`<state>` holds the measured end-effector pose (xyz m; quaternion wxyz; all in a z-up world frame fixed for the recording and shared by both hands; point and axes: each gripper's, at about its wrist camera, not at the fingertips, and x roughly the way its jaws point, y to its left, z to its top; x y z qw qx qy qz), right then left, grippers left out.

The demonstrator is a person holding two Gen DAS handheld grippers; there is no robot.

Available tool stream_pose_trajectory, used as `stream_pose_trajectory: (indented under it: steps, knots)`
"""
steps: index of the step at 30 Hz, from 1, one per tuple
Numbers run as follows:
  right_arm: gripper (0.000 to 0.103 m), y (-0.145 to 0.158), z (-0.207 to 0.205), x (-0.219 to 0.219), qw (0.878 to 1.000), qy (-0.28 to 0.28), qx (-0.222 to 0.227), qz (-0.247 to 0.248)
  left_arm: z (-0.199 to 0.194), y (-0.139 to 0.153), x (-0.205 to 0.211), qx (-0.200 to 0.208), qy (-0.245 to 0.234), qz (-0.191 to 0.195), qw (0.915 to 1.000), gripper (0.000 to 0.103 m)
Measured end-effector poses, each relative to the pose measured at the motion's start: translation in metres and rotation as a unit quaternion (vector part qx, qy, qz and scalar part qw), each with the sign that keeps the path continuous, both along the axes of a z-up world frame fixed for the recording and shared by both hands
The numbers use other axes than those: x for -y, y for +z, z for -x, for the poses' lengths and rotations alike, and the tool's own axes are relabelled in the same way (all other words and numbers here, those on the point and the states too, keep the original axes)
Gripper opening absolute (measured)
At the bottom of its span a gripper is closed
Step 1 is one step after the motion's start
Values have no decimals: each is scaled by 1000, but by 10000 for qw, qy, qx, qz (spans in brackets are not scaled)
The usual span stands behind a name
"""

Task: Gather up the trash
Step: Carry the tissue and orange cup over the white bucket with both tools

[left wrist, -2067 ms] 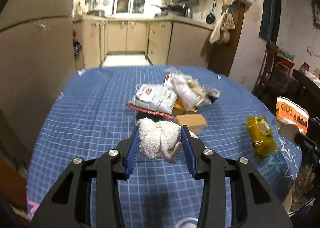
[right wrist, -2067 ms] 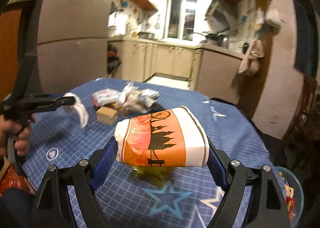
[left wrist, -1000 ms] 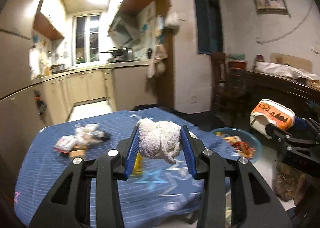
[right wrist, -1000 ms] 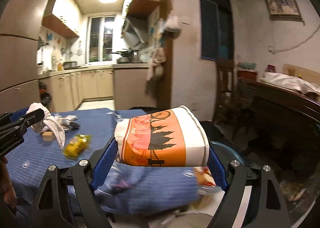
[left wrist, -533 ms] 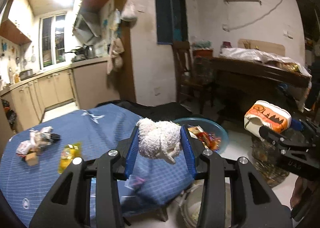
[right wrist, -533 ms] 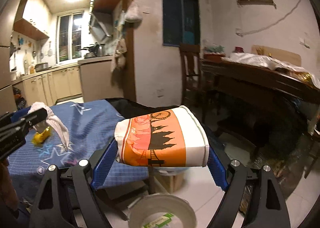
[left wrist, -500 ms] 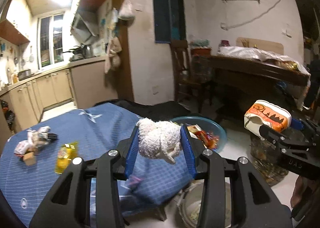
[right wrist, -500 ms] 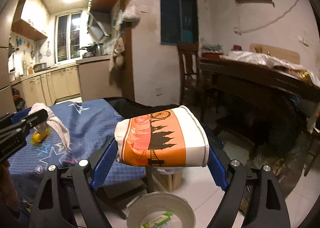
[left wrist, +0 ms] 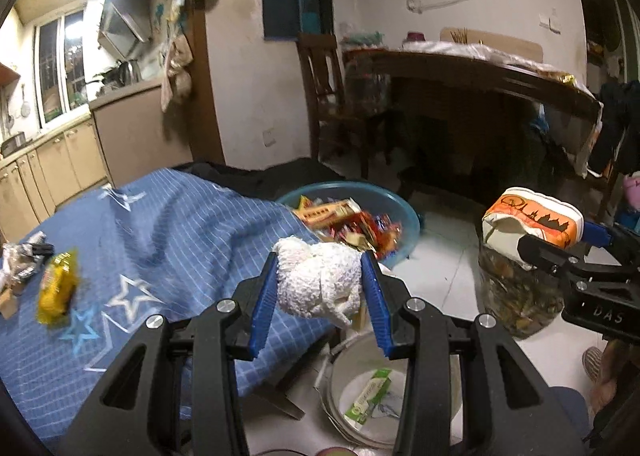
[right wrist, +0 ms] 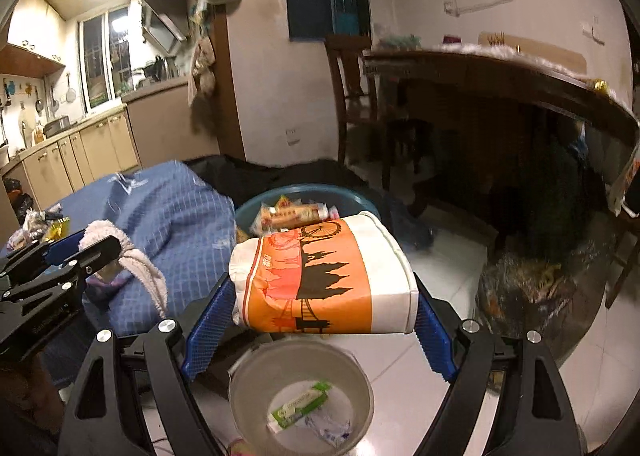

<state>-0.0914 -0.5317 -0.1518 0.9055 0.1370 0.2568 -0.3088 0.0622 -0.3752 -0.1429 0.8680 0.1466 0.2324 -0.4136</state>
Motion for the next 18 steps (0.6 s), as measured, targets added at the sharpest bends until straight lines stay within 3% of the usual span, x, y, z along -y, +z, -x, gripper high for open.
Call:
stream_pose_trajectory:
  steps: [8, 18]
  knots:
    - [83, -59, -9, 25, 9950, 74, -639, -770, 0, -52, 36, -493, -307, -544, 9968, 39]
    - [83, -132, -30, 42, 9775, 314, -1326, -1613, -9, -123, 63, -998, -325, -1210, 9871, 39]
